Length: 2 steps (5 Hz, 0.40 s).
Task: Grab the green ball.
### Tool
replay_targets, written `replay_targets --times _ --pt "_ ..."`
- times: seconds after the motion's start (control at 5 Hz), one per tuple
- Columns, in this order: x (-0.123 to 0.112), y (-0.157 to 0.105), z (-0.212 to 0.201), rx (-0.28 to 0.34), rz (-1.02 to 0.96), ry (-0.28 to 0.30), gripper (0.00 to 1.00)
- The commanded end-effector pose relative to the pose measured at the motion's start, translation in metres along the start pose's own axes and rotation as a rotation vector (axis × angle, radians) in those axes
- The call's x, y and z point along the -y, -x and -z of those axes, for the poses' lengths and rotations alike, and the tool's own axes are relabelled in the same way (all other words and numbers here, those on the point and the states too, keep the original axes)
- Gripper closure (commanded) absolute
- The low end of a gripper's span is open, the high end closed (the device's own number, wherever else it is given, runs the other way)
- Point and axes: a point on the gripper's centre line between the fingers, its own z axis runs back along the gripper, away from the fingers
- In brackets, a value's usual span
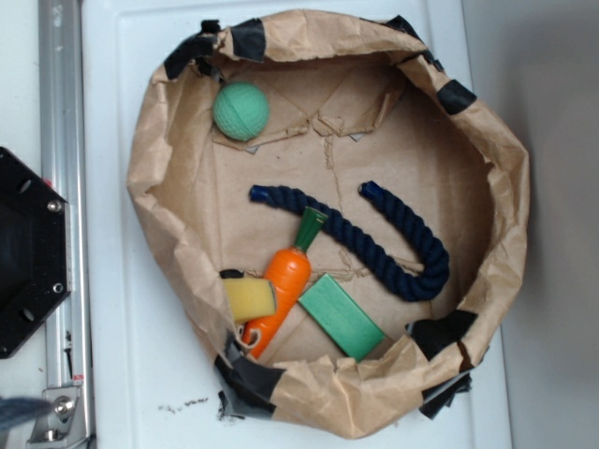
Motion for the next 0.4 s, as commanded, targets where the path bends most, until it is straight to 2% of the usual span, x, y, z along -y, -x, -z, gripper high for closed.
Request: replay_targets --times 0.0,0.2 --pt "0.000 0.000 0.000 0.000 0.000 0.000 0.00" --pt "-0.004 -0.045 0.020 -0.004 0.242 -0.034 0.00"
